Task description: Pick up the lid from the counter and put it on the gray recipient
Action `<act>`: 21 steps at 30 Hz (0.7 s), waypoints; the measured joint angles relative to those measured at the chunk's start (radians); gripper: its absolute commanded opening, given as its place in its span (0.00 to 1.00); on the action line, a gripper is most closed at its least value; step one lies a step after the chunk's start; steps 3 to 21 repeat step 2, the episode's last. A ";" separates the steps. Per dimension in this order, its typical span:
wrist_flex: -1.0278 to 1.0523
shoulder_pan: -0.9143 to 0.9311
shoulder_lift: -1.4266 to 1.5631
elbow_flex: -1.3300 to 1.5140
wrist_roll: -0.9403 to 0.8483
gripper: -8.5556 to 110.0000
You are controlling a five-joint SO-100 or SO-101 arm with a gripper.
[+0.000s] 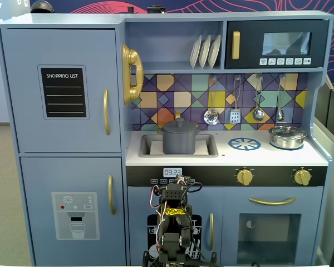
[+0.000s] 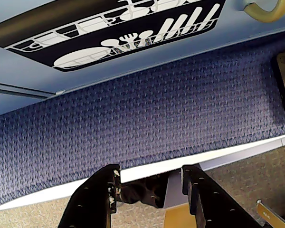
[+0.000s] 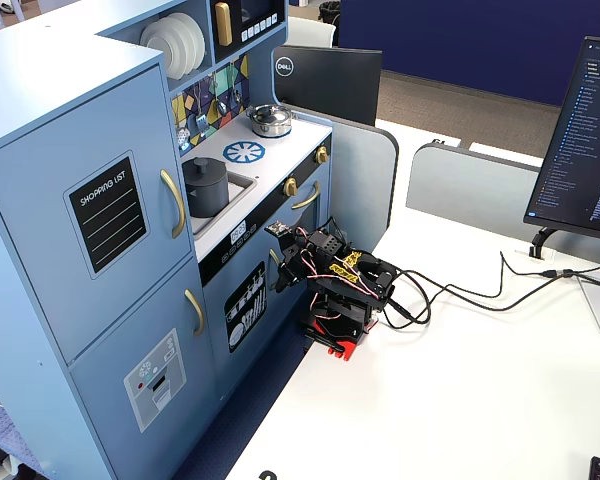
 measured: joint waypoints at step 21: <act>0.000 0.000 0.000 0.000 0.000 0.14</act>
